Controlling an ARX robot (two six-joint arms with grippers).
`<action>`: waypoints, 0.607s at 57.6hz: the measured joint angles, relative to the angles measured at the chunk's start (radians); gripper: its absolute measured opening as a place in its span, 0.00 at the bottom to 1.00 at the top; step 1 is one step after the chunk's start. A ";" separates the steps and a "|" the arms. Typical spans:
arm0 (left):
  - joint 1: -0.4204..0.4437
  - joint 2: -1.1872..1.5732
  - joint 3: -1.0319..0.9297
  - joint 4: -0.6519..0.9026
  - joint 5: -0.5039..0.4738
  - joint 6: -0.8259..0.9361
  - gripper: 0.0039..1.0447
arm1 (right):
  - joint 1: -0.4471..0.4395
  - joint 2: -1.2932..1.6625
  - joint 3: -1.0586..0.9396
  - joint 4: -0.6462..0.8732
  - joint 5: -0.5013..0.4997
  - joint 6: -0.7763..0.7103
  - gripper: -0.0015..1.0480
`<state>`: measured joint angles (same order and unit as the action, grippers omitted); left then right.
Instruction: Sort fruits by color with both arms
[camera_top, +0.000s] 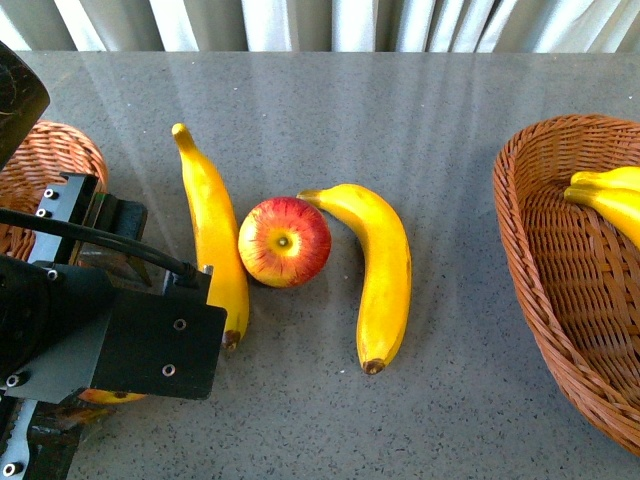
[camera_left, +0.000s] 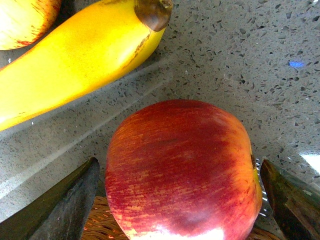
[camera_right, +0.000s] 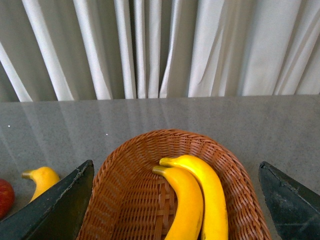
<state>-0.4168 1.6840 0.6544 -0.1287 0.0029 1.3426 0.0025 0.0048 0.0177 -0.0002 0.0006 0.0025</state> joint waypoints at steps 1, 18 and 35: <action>0.000 0.002 0.000 0.001 0.000 -0.001 0.91 | 0.000 0.000 0.000 0.000 0.000 0.000 0.91; 0.001 0.007 0.000 0.013 -0.003 -0.002 0.91 | 0.000 0.000 0.000 0.000 0.000 0.000 0.91; 0.001 0.007 -0.006 0.018 0.000 0.009 0.86 | 0.000 0.000 0.000 0.000 0.000 0.000 0.91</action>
<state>-0.4160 1.6913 0.6487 -0.1108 0.0032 1.3514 0.0025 0.0048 0.0177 -0.0002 0.0006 0.0025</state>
